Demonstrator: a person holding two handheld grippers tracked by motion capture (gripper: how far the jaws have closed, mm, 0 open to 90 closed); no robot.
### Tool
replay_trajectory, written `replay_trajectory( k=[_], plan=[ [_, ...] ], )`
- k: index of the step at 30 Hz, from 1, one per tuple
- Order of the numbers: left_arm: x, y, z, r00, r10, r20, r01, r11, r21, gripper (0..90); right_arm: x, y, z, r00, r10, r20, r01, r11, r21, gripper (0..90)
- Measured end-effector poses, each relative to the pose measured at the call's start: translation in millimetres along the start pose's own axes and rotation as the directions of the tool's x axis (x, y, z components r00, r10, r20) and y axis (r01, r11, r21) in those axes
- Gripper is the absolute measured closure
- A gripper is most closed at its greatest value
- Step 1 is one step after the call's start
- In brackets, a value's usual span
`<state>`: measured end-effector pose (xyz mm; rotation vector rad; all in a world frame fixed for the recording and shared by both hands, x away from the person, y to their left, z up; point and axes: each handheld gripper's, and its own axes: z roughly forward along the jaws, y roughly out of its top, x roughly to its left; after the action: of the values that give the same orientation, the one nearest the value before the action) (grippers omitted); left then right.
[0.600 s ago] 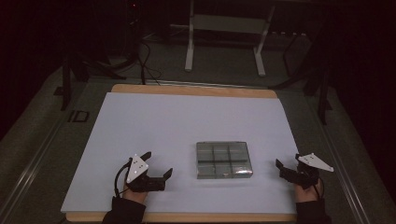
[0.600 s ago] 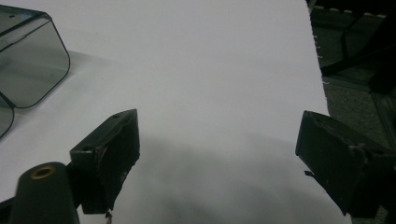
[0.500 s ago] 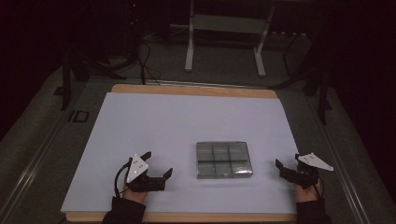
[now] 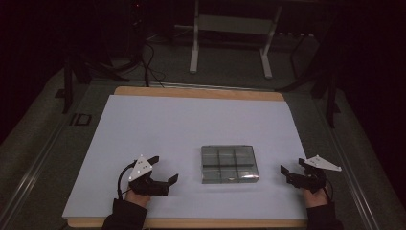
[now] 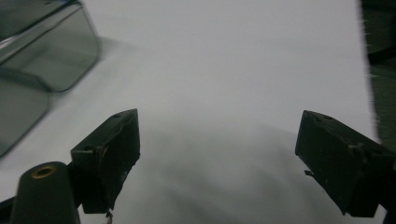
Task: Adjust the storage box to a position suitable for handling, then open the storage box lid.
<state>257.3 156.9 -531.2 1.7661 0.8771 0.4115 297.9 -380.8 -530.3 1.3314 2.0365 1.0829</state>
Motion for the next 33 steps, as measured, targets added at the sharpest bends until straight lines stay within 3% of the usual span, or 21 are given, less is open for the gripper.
replay_trajectory(
  k=[1, 7, 11, 14, 18, 23, 25, 29, 33],
  plan=[
    [1.1, 1.8, 0.7, 0.9996, 0.0, 0.028, 0.0, 1.0, 0.01, 0.9, 0.0, 0.9, 0.6, 0.9999, -0.007, -0.012, 0.007, 1.0, 0.009, 13.9],
    [2.5, 5.5, 6.8, 0.9965, 0.006, 0.083, -0.011, 0.9979, 0.064, 0.9, 5.0, 7.9, 3.0, 0.9959, -0.04, -0.081, 0.042, 0.999, 0.017, 14.9],
    [-0.2, 7.3, 13.2, 0.9921, 0.041, 0.118, -0.054, 0.9925, 0.109, 1.0, 10.6, 14.4, 3.8, 0.9881, -0.091, -0.124, 0.093, 0.996, 0.012, 18.1],
    [-4.0, 9.6, 17.7, 0.9856, 0.076, 0.151, -0.094, 0.9884, 0.119, 7.1, 14.5, 19.2, 4.3, 0.9798, -0.123, -0.157, 0.126, 0.992, 0.006, 21.4],
    [-7.7, 14.7, 24.3, 0.9749, 0.115, 0.191, -0.14, 0.9823, 0.125, 20.0, 20.3, 24.2, 8.2, 0.9645, -0.162, -0.208, 0.169, 0.986, 0.012, 26.9],
    [-10.5, 20.0, 33.2, 0.9626, 0.147, 0.228, -0.182, 0.9731, 0.141, 44.9, 28.7, 26.4, 16.4, 0.9401, -0.211, -0.268, 0.222, 0.975, 0.013, 38.2],
    [-11.4, 20.7, 37.9, 0.9606, 0.151, 0.233, -0.191, 0.9686, 0.159, 53.3, 31.9, 26.5, 20.0, 0.929, -0.227, -0.292, 0.242, 0.97, 0.016, 43.2],
    [-15.5, 21.1, 48.7, 0.9578, 0.165, 0.236, -0.214, 0.956, 0.201, 63.6, 36.2, 26.5, 27.1, 0.9098, -0.249, -0.332, 0.271, 0.962, 0.022, 54.9],
    [-19.2, 21.7, 61.0, 0.9513, 0.192, 0.241, -0.251, 0.9366, 0.244, 75.2, 39.6, 27.8, 30.9, 0.8936, -0.28, -0.351, 0.301, 0.954, 0.007, 70.6]
  ],
)
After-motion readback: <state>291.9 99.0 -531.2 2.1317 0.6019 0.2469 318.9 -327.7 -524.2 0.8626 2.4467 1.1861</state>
